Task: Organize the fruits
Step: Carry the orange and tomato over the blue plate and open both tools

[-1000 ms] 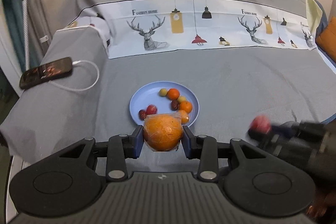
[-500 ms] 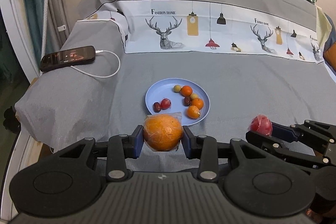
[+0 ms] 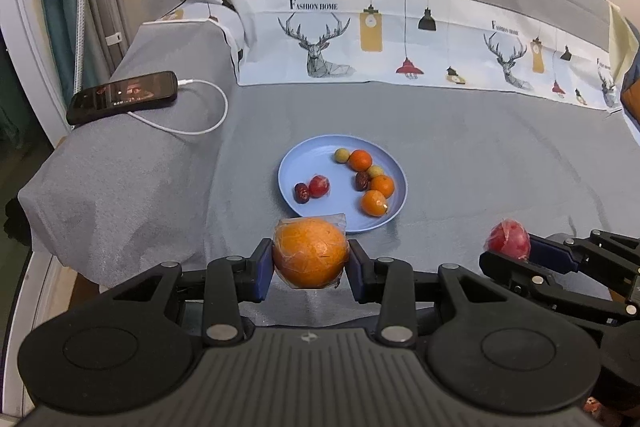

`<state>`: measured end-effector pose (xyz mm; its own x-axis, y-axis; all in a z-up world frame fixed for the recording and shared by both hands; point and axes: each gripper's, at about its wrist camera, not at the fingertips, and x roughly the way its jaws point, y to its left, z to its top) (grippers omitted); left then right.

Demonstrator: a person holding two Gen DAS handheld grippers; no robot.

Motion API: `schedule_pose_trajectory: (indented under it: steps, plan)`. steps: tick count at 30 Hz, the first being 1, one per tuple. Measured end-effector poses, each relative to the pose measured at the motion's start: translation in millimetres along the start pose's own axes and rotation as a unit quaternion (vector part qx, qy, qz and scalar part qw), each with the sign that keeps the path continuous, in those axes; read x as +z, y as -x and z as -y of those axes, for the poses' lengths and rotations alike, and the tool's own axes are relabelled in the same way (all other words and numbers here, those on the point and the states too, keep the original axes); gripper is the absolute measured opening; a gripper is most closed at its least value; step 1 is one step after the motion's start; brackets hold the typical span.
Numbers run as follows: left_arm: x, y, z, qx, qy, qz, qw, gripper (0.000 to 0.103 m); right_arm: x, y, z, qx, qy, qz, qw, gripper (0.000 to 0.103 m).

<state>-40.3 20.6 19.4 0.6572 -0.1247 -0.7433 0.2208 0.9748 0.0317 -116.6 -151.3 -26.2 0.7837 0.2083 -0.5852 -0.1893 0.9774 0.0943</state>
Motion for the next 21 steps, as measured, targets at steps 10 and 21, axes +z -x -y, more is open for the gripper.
schedule_pose_trajectory:
  steps: [10,21]
  plan:
    - [9.2,-27.9,-5.3,0.003,-0.001,-0.024,0.9997,0.042,1.5,-24.5,4.5,0.005,-0.001,-0.032,0.999,0.03]
    - [42.4,-81.8,-9.7,-0.01,-0.002,-0.058,0.9983,0.042,12.2,-75.8,20.0,-0.003,-0.026,-0.071,0.997,0.03]
